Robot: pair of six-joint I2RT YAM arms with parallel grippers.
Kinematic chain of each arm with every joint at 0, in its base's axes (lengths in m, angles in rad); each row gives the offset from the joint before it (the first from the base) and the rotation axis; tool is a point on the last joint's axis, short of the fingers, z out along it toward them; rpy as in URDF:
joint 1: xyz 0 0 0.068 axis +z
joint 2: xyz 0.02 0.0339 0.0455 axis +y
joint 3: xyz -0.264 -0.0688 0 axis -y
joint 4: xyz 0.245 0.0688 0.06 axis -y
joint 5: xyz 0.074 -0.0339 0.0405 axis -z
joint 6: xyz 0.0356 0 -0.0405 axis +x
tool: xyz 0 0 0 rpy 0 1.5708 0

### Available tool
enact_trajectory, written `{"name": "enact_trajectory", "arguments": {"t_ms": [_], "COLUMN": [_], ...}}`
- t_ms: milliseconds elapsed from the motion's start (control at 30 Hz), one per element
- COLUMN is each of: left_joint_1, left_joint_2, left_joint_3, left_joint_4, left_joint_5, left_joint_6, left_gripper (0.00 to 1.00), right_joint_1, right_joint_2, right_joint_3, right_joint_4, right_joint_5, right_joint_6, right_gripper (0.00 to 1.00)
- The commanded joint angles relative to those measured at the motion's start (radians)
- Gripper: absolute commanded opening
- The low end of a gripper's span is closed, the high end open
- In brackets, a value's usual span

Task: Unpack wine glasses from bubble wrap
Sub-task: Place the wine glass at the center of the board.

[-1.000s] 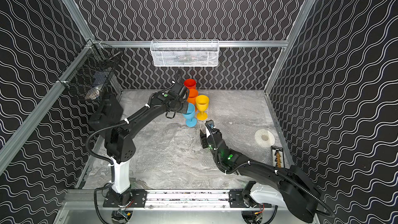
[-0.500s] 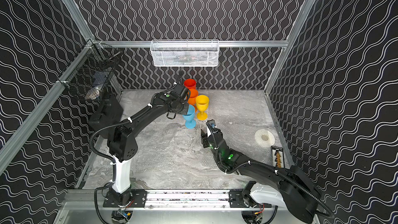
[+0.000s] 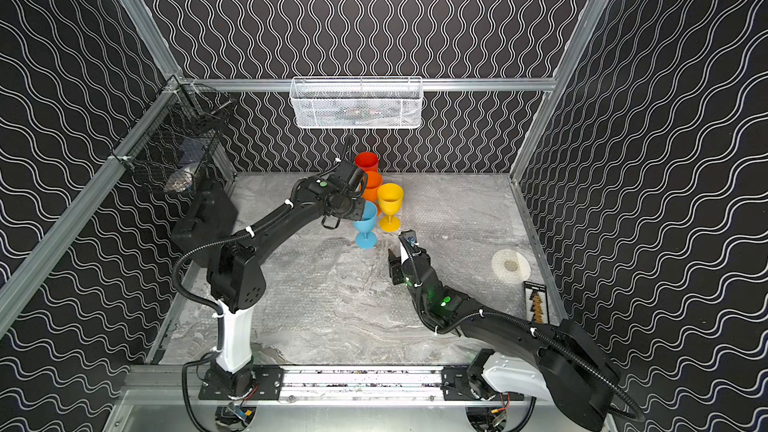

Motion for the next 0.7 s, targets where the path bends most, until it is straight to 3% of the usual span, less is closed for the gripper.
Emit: {"name": "enact_trajectory", "arguments": {"t_ms": [0,133,333,467,667], "left_joint_1": [-0.002,-0.002,-0.002,-0.001,0.006], "left_joint_2": [-0.026,-0.07,-0.23,-0.408,-0.681], "left_joint_3": [0.015,0.008,-0.118,-0.325,-0.7], "left_joint_4": [-0.001,-0.004,0.089,0.23,0.483], "left_joint_5": [0.01,0.01,-0.003,-0.057,-0.237], "left_joint_6": [0.008,-0.007,-0.023,-0.018,-0.049], "left_gripper": [0.34,0.48,0.51,0.52,0.56], "right_joint_1": [-0.007,-0.019,-0.039,-0.064,-0.102], "right_joint_2": [-0.005,-0.011,-0.035,-0.048,-0.07], "right_joint_3": [-0.001,-0.004,-0.01,0.056,0.211], "right_joint_4": [0.014,0.011,0.008,-0.091,-0.339], "right_joint_5": [-0.017,-0.028,-0.066,-0.095,-0.119], "right_joint_6": [0.02,0.03,0.058,0.104,0.159], "right_gripper": [0.61,0.62,0.62,0.62,0.66]}}
